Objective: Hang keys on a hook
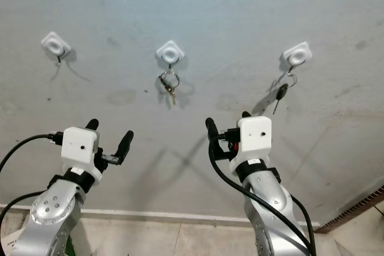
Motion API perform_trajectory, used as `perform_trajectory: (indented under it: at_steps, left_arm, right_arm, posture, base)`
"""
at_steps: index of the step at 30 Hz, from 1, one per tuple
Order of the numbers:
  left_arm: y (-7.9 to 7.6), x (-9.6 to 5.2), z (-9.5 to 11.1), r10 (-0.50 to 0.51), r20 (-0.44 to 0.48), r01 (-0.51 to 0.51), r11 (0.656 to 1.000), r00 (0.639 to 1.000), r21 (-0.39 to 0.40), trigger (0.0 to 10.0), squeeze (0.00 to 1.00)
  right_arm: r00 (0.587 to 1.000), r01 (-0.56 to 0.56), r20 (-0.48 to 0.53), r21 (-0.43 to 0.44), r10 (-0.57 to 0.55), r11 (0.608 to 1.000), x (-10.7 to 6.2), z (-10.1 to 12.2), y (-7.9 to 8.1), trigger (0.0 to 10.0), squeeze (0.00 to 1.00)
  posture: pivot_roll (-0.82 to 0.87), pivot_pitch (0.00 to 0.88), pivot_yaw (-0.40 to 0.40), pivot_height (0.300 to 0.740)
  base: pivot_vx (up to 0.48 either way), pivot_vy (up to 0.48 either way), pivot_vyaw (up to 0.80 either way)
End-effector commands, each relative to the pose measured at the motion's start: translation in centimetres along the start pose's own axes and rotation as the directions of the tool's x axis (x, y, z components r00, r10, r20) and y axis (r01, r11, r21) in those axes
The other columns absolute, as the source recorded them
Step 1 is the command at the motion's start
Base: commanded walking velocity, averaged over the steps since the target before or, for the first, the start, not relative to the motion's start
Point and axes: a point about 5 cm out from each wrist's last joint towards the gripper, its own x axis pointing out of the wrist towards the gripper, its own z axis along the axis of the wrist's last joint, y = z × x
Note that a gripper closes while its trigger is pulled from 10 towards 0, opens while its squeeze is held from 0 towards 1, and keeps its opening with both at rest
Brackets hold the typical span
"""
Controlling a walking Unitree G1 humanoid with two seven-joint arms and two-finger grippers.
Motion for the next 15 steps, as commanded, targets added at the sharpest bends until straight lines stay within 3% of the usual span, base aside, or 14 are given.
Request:
perform_trajectory:
  at_steps: [1, 15]
  left_arm:
    - [-0.02, 0.02, -0.19, -0.002, -0.016, 0.002, 1.0, 1.0, 0.003, 10.0, 0.0]
    - [0.05, 0.35, -0.1, -0.005, -0.012, 0.005, 1.0, 1.0, 0.006, 10.0, 0.0]
  right_arm:
    - [1.0, -0.001, 0.005, 0.003, 0.001, 1.0, 0.01, 0.26, 0.06, 10.0, 0.0]
    - [1.0, 0.008, 0.004, 0.014, -0.008, 1.0, 0.33, 0.24, -0.07, 10.0, 0.0]
  posture:
    - [0.0, 0.0, 0.009, 0.74]
    - [0.0, 0.0, 0.012, 0.74]
  base:
    - [-0.285, 0.0, 0.0]
    - [-0.289, 0.0, 0.0]
